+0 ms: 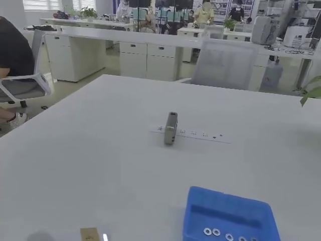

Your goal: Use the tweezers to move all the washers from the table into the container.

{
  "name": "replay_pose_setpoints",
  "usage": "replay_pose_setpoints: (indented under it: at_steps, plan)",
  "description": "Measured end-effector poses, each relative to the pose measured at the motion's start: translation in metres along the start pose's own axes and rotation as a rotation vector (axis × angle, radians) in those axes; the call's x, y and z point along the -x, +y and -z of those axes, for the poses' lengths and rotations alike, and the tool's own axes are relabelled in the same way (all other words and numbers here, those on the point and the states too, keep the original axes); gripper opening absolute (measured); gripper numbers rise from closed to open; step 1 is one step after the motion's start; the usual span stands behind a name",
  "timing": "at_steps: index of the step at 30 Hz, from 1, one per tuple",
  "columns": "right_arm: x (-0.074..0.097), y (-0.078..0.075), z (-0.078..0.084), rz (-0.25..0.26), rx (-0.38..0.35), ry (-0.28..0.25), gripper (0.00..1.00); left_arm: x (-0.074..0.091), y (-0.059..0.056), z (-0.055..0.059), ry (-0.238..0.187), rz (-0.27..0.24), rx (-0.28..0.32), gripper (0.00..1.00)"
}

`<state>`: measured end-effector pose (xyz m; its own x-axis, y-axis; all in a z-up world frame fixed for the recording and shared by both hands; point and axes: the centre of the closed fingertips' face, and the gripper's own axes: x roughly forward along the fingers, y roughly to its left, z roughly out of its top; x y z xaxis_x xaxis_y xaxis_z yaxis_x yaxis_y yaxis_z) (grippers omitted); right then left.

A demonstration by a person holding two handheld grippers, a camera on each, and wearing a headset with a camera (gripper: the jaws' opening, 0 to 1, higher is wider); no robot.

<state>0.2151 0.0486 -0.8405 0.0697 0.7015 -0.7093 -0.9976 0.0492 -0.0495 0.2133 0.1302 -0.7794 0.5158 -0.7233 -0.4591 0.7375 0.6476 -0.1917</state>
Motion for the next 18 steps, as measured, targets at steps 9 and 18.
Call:
replay_pose_setpoints:
  at_steps: [9, 18]
  plan:
    - [0.078, -0.033, -0.024, 0.337, -0.227, -0.304, 0.33, 0.024, 0.021, -0.033, -0.219, -0.217, 0.064, 0.54]
    - [0.149, -0.054, -0.005, 0.581, -0.367, -0.428, 0.51, 0.033, 0.025, -0.045, -0.283, -0.34, 0.061, 0.75]
